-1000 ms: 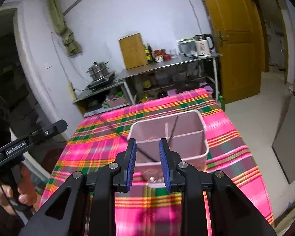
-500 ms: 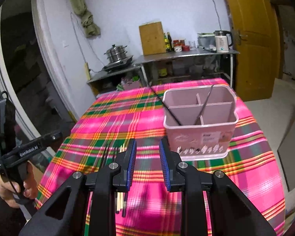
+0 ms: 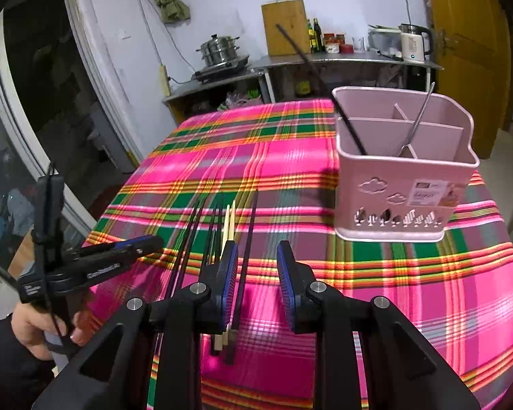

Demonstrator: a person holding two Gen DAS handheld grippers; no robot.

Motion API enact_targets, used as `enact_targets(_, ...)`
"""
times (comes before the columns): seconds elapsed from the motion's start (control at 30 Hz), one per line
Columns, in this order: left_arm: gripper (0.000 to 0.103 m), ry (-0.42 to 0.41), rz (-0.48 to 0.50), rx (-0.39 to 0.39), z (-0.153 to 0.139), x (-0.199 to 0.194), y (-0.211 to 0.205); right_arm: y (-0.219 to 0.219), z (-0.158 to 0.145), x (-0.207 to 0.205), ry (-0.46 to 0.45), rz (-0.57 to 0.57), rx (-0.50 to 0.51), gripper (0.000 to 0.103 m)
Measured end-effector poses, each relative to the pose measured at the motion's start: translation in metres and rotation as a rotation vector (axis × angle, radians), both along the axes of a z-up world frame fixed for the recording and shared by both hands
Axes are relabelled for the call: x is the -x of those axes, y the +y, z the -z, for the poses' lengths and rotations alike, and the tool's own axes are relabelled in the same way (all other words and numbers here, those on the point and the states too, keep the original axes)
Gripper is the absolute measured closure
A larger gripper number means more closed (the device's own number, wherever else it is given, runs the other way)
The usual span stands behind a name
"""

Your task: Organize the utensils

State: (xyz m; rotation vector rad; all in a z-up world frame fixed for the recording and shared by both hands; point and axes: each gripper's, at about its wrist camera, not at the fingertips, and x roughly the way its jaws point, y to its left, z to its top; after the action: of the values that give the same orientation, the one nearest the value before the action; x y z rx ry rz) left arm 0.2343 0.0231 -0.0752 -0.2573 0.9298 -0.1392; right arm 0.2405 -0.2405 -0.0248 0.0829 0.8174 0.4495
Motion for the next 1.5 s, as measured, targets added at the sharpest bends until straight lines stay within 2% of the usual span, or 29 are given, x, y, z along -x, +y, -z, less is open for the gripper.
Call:
enact_targets(0.27, 0.085, 0.045, -0.020, -0.023, 0.019, -0.014, -0.007, 0.012, 0.019, -0.013, 0.038, -0.013, 0.019, 0.078)
enact_targets(0.5, 0.085, 0.021, -0.007, -0.076, 0.020, -0.019, -0.013, 0.029, 0.035, -0.027, 0.061, -0.031, 0.043, 0.078)
enact_targets(0.6, 0.092, 0.028, -0.002, -0.106, 0.019, -0.021, -0.015, 0.033, 0.042, -0.034, 0.075, -0.034, 0.050, 0.078)
enact_targets(0.93, 0.093, 0.043, 0.020, -0.064, 0.019, -0.013, 0.013, 0.053, 0.067, -0.066, 0.130, -0.048, 0.074, 0.083)
enact_targets(1.23, 0.093, 0.071, -0.039, 0.012, 0.020, -0.020, 0.028, 0.073, 0.083, -0.087, 0.159, -0.064, 0.107, 0.083)
enact_targets(1.37, 0.093, 0.077, -0.069, 0.013, 0.020, -0.027, 0.027, 0.077, 0.086, -0.090, 0.153, -0.059, 0.127, 0.085)
enact_targets(1.5, 0.093, 0.077, -0.087, -0.013, 0.021, -0.032, 0.023, 0.082, 0.087, -0.096, 0.148, -0.058, 0.158, 0.092)
